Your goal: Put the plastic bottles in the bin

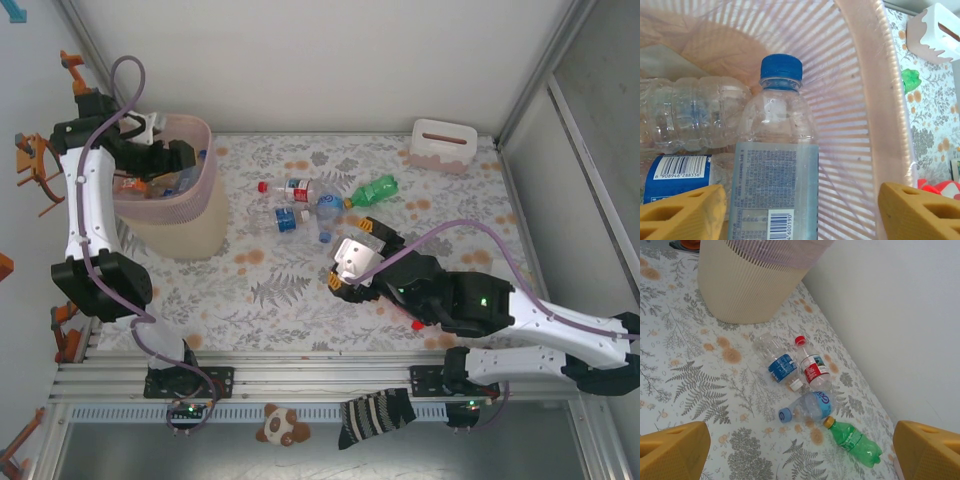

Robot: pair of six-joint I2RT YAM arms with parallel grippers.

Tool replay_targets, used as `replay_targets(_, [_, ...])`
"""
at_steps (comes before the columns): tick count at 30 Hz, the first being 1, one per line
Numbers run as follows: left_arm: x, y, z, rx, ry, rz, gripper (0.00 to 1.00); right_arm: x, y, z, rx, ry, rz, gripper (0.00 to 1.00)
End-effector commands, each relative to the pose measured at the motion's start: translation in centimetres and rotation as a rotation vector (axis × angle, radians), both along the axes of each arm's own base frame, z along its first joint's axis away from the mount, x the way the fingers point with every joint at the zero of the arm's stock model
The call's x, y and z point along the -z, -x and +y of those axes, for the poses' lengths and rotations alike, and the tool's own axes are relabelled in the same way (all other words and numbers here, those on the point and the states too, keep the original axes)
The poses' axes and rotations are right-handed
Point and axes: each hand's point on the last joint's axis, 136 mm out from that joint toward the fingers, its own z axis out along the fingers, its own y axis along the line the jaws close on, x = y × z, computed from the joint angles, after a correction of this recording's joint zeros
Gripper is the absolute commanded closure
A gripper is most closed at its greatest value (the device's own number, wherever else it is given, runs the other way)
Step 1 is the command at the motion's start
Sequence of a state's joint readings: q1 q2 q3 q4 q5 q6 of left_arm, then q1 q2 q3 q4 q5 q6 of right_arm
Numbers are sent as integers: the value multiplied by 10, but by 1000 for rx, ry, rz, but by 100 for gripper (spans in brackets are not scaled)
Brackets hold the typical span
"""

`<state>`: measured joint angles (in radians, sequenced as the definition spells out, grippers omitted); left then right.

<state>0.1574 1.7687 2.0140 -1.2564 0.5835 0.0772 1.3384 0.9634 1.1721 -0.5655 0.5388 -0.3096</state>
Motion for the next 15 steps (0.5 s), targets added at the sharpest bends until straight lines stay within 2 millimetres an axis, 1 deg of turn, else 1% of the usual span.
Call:
replay_targets(1, [-12,6,-6,8,13,-12,32,-19,0,-3,10,-64,-1,7])
replay_targets(2, [-11,5,-7,12,16,-9,38,-19,0,-2,7,-64,0,7])
replay_targets(4, [-7,4,-9,20,28,3,48,-19,0,-1,4,-63,2,7])
replay_targets(7, [4,4,-15,45,53,34,61,-18,0,0,3,-61,5,8])
replay_targets(9, [17,5,-16,52,55,68,67,-17,0,0,2,-60,7,8])
replay_targets(11, [34,6,-15,53,50,117,72,-16,1,1,1,-61,9,8])
replay_targets(13, [53,8,-14,53,49,165,75,-14,0,1,4,-59,11,8])
replay_targets(15, [71,11,-8,40,21,210,78,-13,0,1,5,-59,12,8])
